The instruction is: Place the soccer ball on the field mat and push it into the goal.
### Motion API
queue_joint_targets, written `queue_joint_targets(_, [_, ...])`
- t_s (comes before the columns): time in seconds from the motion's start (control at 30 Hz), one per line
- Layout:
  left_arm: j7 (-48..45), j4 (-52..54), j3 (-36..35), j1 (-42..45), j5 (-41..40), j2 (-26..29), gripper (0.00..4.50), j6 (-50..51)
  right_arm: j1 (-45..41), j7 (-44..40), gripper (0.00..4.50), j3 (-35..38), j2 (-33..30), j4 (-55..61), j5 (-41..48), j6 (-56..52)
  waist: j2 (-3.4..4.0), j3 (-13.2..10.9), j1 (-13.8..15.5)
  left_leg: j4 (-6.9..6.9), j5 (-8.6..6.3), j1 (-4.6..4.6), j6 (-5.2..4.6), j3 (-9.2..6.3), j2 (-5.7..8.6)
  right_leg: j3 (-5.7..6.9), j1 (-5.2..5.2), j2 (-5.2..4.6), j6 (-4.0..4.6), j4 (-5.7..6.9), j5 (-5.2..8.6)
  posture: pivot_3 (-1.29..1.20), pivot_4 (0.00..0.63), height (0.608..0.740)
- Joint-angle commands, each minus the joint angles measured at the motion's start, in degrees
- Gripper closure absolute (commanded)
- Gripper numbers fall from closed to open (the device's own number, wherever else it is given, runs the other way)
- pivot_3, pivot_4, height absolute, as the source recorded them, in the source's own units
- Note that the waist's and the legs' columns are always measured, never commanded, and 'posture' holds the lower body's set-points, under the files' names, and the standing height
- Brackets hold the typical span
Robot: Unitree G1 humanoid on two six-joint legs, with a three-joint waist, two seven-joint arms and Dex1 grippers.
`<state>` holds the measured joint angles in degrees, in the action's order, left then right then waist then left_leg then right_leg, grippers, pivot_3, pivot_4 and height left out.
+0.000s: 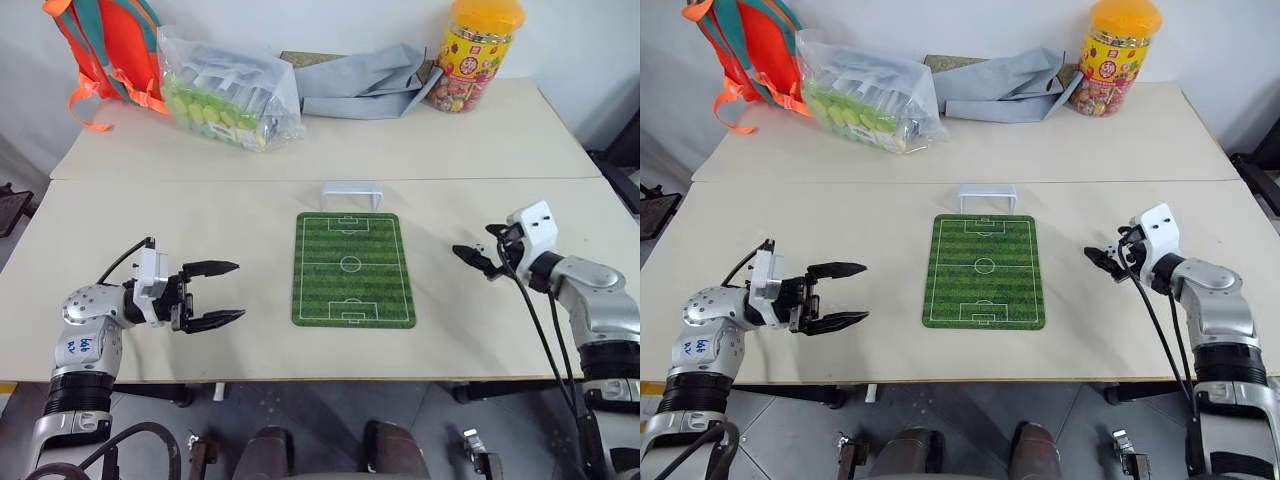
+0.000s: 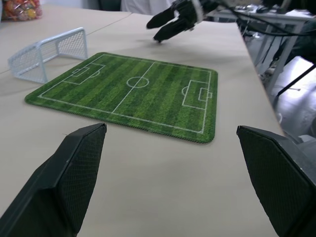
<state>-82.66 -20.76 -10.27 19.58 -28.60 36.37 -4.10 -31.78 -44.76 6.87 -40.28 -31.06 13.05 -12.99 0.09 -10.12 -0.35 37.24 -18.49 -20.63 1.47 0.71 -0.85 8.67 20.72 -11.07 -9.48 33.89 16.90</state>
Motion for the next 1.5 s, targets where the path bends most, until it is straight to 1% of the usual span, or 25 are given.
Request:
queue_joint_targets(0.03, [-0.5, 1.5, -1.0, -1.0, -0.4, 0.7, 0.0, -1.5, -1.7, -0.4, 0.01, -0.5, 0.0, -3.5, -1.6, 1.7, 0.0, 0.0, -0.1, 0.0, 0.0, 0.0, 0.0, 0.0, 0.0, 0.0, 0.0, 0.0, 0.0, 0.0, 0.0, 0.0, 0.15, 0.74])
queue_joint_targets(0.07, [-0.4, 1.6, -1.1, -1.1, -0.4, 0.7, 0.0, -1.5, -1.9, -1.0, 0.3, -0.6, -0.1, -3.9, -1.7, 1.3, 0.0, 0.0, -0.1, 0.0, 0.0, 0.0, 0.0, 0.0, 0.0, 0.0, 0.01, 0.0, 0.0, 0.0, 0.0, 0.0, 0.15, 0.74])
queue_joint_targets(0.1, [-0.2, 1.8, -1.1, -1.4, -0.4, 0.7, 0.0, -1.6, -1.9, -1.2, 0.39, -0.5, 0.0, -3.9, -1.6, 1.4, 0.0, 0.0, -0.2, 0.0, 0.0, 0.0, 0.0, 0.01, 0.0, 0.0, 0.0, 0.0, 0.0, 0.0, 0.0, 0.0, 0.15, 0.74])
queue_joint_targets(0.13, [-0.1, 2.0, -1.3, -1.7, -0.5, 0.8, 0.0, -1.7, -1.5, -1.2, 0.58, -0.1, 0.0, -3.3, -1.4, 1.1, 0.0, 0.0, -0.2, 0.01, 0.0, 0.0, 0.0, 0.0, -0.01, 0.0, 0.0, 0.0, 0.0, 0.0, 0.0, 0.0, 0.15, 0.74])
queue_joint_targets(0.27, [1.0, 2.4, -1.6, -2.6, -0.3, 1.0, 0.0, -2.0, 1.0, -1.6, 1.96, 1.3, -0.6, 0.1, -0.2, -0.4, 0.0, 0.0, 0.0, 0.02, 0.0, 0.0, 0.0, -0.01, -0.01, 0.0, -0.01, 0.0, 0.0, 0.0, 0.0, 0.0, 0.15, 0.74])
queue_joint_targets(0.43, [1.2, 3.1, -1.1, -3.0, -0.3, 0.6, 0.0, -2.1, 2.9, -1.2, 3.6, 1.9, -0.4, 1.2, -0.2, -0.2, 0.0, 0.0, 0.1, 0.07, 0.0, 0.0, 0.0, -0.01, 0.0, -0.01, -0.03, 0.0, 0.0, 0.0, 0.0, 0.0, 0.15, 0.74])
queue_joint_targets(0.57, [1.3, 3.8, -0.4, -2.7, -0.5, -0.2, 0.0, -1.8, 3.7, -0.6, 3.64, 2.4, -0.1, 3.5, 0.4, 0.0, 0.0, 0.0, 0.2, 0.06, 0.0, 0.0, 0.0, -0.01, 0.0, 0.0, -0.03, 0.0, 0.0, 0.01, 0.0, 0.0, 0.15, 0.74])
queue_joint_targets(0.7, [0.7, 4.3, 0.6, -2.7, -0.3, -0.8, 0.0, -2.1, 4.9, 0.9, 3.64, 1.6, 0.2, 13.5, 1.1, -4.9, 0.0, 0.0, 0.1, 0.05, 0.0, 0.0, 0.0, -0.01, 0.0, -0.01, 0.0, 0.0, 0.0, 0.02, 0.0, 0.0, 0.15, 0.74])
queue_joint_targets(0.83, [1.5, 4.3, 0.9, -2.6, 0.1, -2.1, 0.0, -3.6, 6.2, 0.1, 3.64, -3.6, 1.8, 33.3, 4.6, -17.5, 0.01, 0.0, -0.4, 0.05, 0.0, -0.01, 0.0, 0.01, -0.03, -0.03, 0.05, 0.02, 0.0, 0.06, 0.0, 0.0, 0.15, 0.74])
queue_joint_targets(0.93, [1.6, 3.3, 1.0, -2.4, 0.7, -2.5, 0.0, -4.8, 6.3, -0.3, 3.64, -7.2, 2.7, 41.8, 6.2, -23.4, 0.0, 0.0, -0.4, 0.05, -0.01, -0.01, 0.02, -0.01, -0.09, -0.03, 0.05, 0.09, 0.01, 0.07, -0.01, 0.0, 0.15, 0.74])
queue_joint_targets(1.0, [1.3, 3.3, 1.1, -3.4, 1.0, -2.5, 0.0, -5.8, 5.0, -0.1, 3.64, -11.7, 4.5, 47.7, 7.6, -28.6, 0.0, 0.0, -0.2, 0.06, -0.01, -0.03, 0.02, -0.01, -0.07, -0.04, 0.05, 0.09, 0.01, 0.04, -0.01, 0.0, 0.15, 0.74])
queue_joint_targets(1.07, [1.5, 3.4, 1.1, -4.8, 1.5, -2.2, 0.0, -6.5, 3.9, -0.4, 3.64, -16.3, 6.3, 51.7, 8.1, -31.0, 0.0, 0.0, -0.3, 0.06, -0.02, -0.04, 0.03, -0.01, -0.08, -0.04, 0.09, 0.09, 0.01, 0.04, -0.01, 0.0, 0.15, 0.74])
queue_joint_targets(1.13, [2.1, 3.4, 0.5, -5.9, 1.7, -2.0, 0.0, -7.0, 3.3, -0.7, 3.64, -19.8, 7.6, 53.5, 7.6, -31.6, 0.0, 0.0, -0.2, 0.06, -0.02, -0.14, 0.03, -0.02, -0.08, -0.05, 0.22, 0.09, 0.02, 0.11, -0.01, 0.0, 0.15, 0.74])
queue_joint_targets(1.23, [3.6, 3.8, -0.5, -7.3, 1.2, -2.0, 0.0, -6.8, 3.2, -0.9, 3.64, -22.4, 8.3, 52.9, 6.6, -30.9, -0.03, 0.0, 0.2, 0.32, -0.01, -0.66, 0.03, -0.02, -0.07, -0.08, 0.67, 0.09, 0.06, 0.26, -0.04, 0.0, 0.15, 0.74])
queue_joint_targets(1.4, [3.7, 3.7, -1.3, -10.3, 1.4, -1.8, 0.0, -8.2, 3.6, -3.8, 3.64, -27.5, 7.0, 50.5, 3.6, -27.1, -0.05, 0.0, 0.2, 0.39, -0.02, -0.69, 0.02, -0.01, -0.06, -0.09, 0.67, 0.09, 0.06, 0.27, -0.05, 0.0, 0.15, 0.74])
queue_joint_targets(1.5, [4.1, 3.7, -1.3, -10.1, 1.3, -1.8, 0.0, -8.4, 4.2, -4.7, 3.64, -27.2, 6.4, 48.6, 2.9, -25.6, -0.06, 0.0, 0.1, 0.39, -0.02, -0.68, 0.02, 0.0, -0.07, -0.1, 0.71, 0.09, 0.06, 0.31, -0.05, 0.0, 0.15, 0.74])
